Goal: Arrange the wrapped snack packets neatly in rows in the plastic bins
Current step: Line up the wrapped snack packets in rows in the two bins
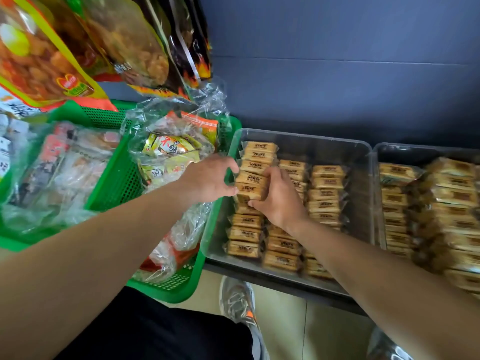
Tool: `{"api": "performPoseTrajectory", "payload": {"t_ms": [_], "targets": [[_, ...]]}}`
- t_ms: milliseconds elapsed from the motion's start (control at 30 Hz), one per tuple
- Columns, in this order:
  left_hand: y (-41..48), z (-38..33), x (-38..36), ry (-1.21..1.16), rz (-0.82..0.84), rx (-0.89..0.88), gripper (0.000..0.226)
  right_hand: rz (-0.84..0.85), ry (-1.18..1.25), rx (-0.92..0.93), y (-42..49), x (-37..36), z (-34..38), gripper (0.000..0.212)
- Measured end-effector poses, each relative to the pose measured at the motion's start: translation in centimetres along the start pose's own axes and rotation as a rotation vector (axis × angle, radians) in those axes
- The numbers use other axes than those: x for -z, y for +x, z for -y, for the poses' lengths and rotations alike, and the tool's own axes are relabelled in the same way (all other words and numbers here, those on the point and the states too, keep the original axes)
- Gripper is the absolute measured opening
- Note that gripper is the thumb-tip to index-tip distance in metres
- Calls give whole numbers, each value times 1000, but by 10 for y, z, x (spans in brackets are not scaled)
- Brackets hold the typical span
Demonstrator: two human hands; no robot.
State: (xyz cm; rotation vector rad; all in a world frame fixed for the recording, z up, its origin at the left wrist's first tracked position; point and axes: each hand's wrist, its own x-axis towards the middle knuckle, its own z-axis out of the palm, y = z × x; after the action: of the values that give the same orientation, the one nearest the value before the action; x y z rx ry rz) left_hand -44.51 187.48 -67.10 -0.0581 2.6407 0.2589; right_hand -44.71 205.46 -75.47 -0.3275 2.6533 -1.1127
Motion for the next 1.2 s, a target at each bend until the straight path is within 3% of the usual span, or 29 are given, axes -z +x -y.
{"api": "performPoseTrajectory", "payload": {"t_ms": [133, 333, 500, 733, 833, 933, 1033, 1200], "targets": [[3, -9, -14, 90, -52, 55, 38, 32, -30, 31, -3, 8, -2, 75], [5, -13, -21, 92, -92, 89, 42, 65, -38, 68, -7, 26, -7, 33], [9, -14, -21, 130, -124, 101, 47, 41, 55, 15, -1, 11, 4, 25], [13, -23, -23, 151, -173, 78, 64, 45, 41, -10, -1, 17, -5, 34], [14, -23, -23, 200, -202, 4, 78, -8, -151, 82, -1, 30, -7, 68], [17, -19, -24, 274, -95, -55, 98, 101, -365, 174, 5, 37, -9, 101], [21, -15, -28, 352, 14, -69, 92, 220, -484, 216, 15, 37, -9, 97], [23, -22, -27, 342, 39, -30, 87, 307, -476, 187, 20, 36, -5, 95]]}}
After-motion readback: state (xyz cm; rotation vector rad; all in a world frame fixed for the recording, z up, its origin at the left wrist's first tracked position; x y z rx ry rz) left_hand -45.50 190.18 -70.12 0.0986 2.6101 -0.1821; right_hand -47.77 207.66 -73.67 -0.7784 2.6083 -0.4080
